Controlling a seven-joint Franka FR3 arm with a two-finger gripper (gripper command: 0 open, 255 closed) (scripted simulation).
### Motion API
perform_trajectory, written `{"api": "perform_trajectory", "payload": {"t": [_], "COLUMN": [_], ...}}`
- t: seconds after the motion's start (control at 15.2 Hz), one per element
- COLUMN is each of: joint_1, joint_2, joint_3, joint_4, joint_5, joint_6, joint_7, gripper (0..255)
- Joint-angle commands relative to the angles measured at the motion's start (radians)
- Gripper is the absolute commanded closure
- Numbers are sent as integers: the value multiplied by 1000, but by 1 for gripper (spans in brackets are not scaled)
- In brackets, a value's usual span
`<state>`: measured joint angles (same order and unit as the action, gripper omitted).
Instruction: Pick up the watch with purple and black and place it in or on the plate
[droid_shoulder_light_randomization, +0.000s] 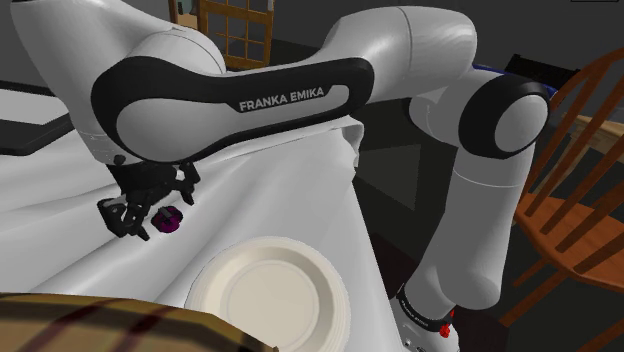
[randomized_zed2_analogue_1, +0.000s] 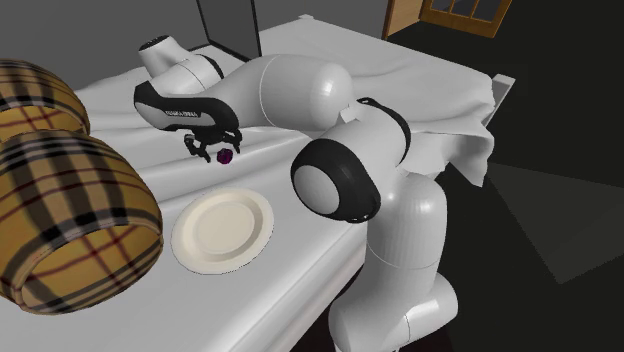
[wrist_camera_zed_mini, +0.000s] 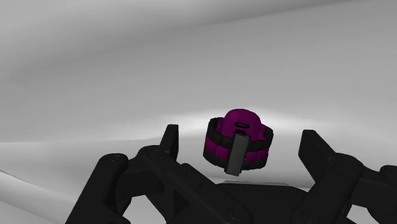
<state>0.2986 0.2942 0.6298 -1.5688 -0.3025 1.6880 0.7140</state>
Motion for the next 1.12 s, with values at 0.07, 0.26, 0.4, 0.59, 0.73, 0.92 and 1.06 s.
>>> {"api": "perform_trajectory", "payload": {"t": [0.07, 0.26, 0.4, 0.59, 0.73, 0.92, 1.06], "joint_1": [-3, -3, -3, -3, -3, -3, -3], "joint_2": [-2, -2, -2, -2, -2, -2, -2], "joint_3": [-1, -1, -1, -1, -1, -1, -1], "joint_4": [-13, -13, -13, -13, -13, -13, -13], "joint_5": [1, 1, 1, 1, 1, 1, 1], "joint_6": [11, 11, 11, 11, 11, 11, 11], "joint_7": [0, 0, 0, 0, 0, 0, 0], "gripper": [0, 0, 0, 255, 255, 255, 255]}}
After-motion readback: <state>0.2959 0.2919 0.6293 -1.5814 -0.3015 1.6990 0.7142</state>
